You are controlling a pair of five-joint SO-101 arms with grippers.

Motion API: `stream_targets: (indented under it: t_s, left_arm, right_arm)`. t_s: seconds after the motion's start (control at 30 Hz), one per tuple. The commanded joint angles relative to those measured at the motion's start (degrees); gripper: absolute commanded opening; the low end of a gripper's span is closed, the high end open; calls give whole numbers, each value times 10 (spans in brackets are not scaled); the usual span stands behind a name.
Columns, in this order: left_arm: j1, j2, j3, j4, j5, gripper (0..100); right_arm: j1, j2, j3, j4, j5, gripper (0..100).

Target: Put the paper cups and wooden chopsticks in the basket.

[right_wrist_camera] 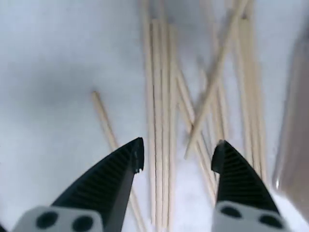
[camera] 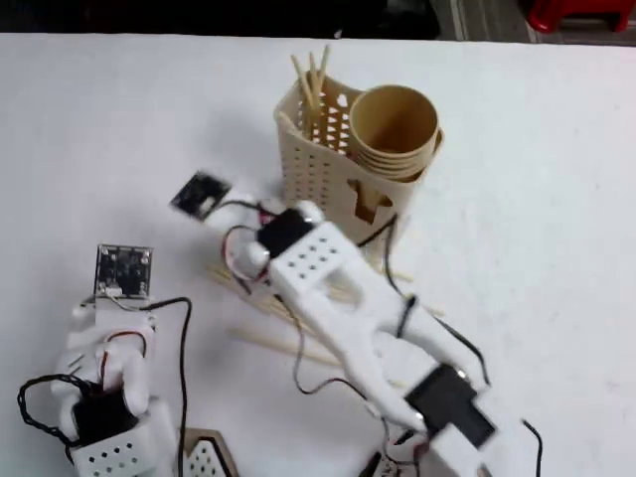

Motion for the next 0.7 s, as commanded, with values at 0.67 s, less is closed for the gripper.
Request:
stream_targets:
  t_s: [0.67]
  left_arm:
    - [-4, -6, -22, -11, -4, 24]
  right_arm:
    - [33, 186, -1, -160, 99, 43]
